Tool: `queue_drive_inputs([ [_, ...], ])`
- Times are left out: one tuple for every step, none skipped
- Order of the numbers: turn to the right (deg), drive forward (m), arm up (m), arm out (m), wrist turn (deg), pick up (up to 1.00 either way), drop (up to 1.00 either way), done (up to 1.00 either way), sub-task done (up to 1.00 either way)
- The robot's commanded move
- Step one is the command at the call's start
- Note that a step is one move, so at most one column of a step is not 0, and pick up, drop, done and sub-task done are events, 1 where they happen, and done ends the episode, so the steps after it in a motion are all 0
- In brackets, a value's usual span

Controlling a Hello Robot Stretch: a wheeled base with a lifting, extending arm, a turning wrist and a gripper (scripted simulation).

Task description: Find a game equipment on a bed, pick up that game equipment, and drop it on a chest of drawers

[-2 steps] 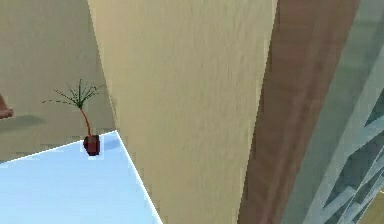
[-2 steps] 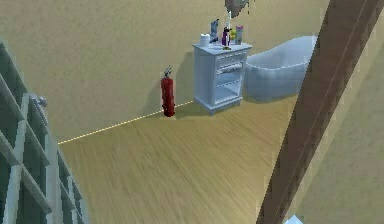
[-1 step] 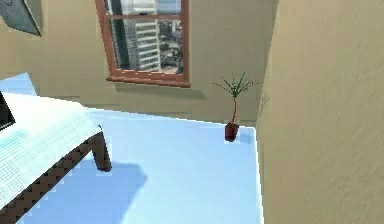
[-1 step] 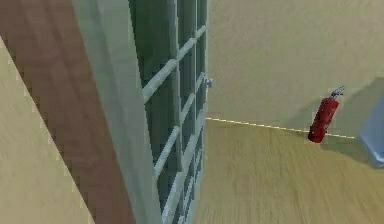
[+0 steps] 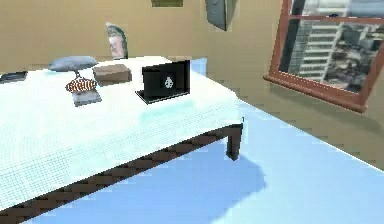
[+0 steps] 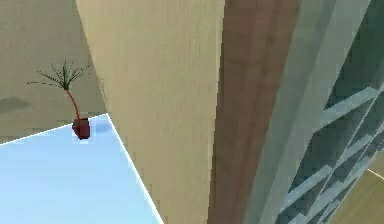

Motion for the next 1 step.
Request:
queue_drive_inputs([
  [-45.0, 0.0, 0.0, 0.0, 0.0, 0.0, 0.0, 0.0, 0.0],
])
